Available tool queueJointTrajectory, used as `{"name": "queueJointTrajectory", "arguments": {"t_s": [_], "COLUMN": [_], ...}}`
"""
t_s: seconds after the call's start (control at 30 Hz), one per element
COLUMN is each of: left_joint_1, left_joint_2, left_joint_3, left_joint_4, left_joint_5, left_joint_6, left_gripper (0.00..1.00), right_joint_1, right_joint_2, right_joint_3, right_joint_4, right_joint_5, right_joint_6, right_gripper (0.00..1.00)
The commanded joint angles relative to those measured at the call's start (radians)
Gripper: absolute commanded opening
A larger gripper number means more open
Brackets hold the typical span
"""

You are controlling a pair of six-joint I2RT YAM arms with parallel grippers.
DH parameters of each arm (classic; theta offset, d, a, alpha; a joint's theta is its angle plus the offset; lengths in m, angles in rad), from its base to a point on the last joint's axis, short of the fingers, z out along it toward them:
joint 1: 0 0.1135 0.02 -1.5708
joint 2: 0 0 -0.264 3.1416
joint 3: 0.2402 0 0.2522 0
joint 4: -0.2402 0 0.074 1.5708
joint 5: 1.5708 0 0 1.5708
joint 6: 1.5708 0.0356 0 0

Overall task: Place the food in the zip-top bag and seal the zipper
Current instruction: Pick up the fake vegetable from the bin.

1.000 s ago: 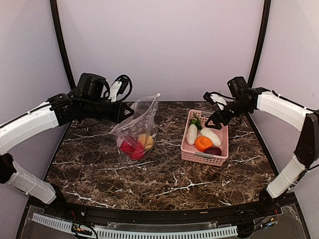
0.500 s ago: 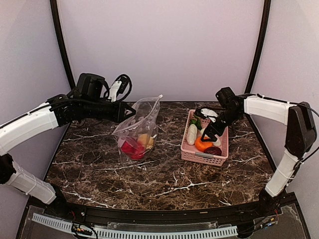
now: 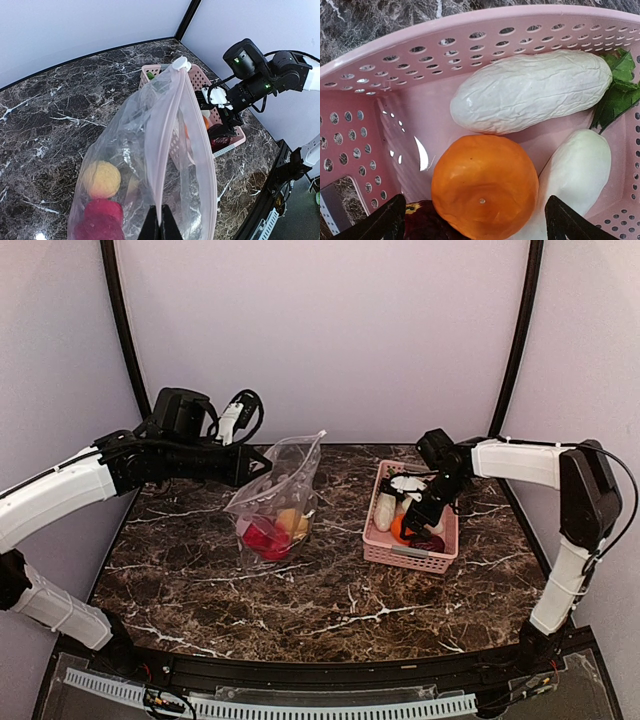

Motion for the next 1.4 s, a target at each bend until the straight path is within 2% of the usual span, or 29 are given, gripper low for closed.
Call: {"name": "queueJointTrajectory", "arguments": {"t_s": [0.0,0.47,1.17,1.37], "left_joint_1": [0.000,0.000,0.000,0.001], "left_joint_2": [-0.021,-0.014,-0.017,0.006], "left_joint_3": [-0.013,-0.023,-0.043,-0.004], "left_joint_4": [0.002,0.016,0.029,0.036], "left_joint_5": [0.002,0.009,0.013,0.040], "left_joint_6": [-0.006,-0.009,-0.006,-0.022], "left_gripper": [0.01,0.01,0.01,0.01], "right_joint_1": [0.007,0.008,0.008,0.008], "right_joint_2": [0.030,0.074,0.080,0.052], "right_joint_3": [-0.003,0.008,0.048,0.059], "right_joint_4": [0.010,0.014,-0.021,-0.026], "right_joint_5": [0.037,0.064,0.047,0.045], "right_joint_6": [0.000,0.022,0.046,0.048], "right_gripper": [0.94,0.91,0.71,0.67]}}
